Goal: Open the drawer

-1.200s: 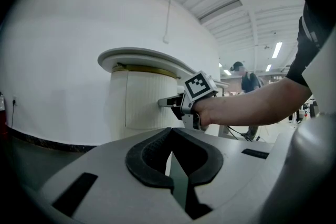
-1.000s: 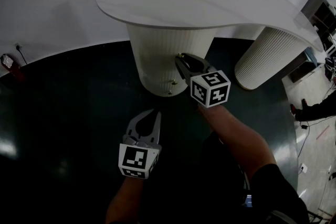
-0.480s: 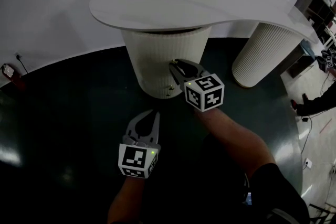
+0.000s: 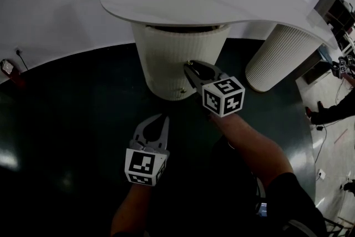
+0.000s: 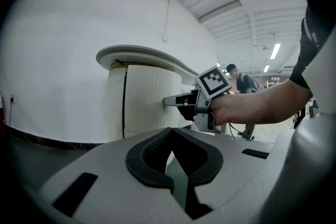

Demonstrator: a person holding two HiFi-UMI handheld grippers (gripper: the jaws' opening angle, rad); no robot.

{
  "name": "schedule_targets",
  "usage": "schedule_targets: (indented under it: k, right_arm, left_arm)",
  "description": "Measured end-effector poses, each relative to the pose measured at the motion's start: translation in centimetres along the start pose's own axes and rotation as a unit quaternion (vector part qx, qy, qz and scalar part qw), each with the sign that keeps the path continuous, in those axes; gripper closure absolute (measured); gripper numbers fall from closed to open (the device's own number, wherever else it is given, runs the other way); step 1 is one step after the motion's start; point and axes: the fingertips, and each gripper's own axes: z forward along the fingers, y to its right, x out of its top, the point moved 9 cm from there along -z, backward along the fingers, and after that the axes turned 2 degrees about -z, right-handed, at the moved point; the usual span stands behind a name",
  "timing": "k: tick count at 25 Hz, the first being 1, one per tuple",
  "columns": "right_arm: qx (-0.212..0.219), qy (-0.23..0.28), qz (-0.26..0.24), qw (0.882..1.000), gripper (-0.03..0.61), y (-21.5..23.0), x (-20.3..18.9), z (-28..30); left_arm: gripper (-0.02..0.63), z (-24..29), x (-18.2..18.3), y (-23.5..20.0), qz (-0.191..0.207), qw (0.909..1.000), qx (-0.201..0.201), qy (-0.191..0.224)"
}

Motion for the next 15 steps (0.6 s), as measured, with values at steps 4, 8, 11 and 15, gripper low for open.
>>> schedule_targets:
  k: [4, 8, 11, 15]
  right_arm:
    - [0.011, 0.001, 0.009, 1.000, 0.485, -0.5, -0.5, -0.9]
    - [0.018, 0.005, 0.006, 1.000, 0.488, -0.9, -0.5, -1.2]
    - [0.025, 0.002, 0.005, 1.000, 0.489, -1.1, -0.5, -1.7]
    - [0.030, 0.003, 0.015, 0.999, 0.489, -1.4, -0.6, -2.2]
  left_arm:
    - [0.607, 0.5, -0.5, 0.0, -0.002, 1.0000, -0.005, 0.000]
    - [0.607, 0.9, -1.0, -0.1, -0.005, 0.9999, -0.008, -0.006]
    - [0.607, 1.1, -0.9, -0.2, -0.006, 0.9999, -0.011, -0.005]
    - [0.607, 1.6, -1.0, -0.5, -0.011, 0.9998, -0.014, -0.010]
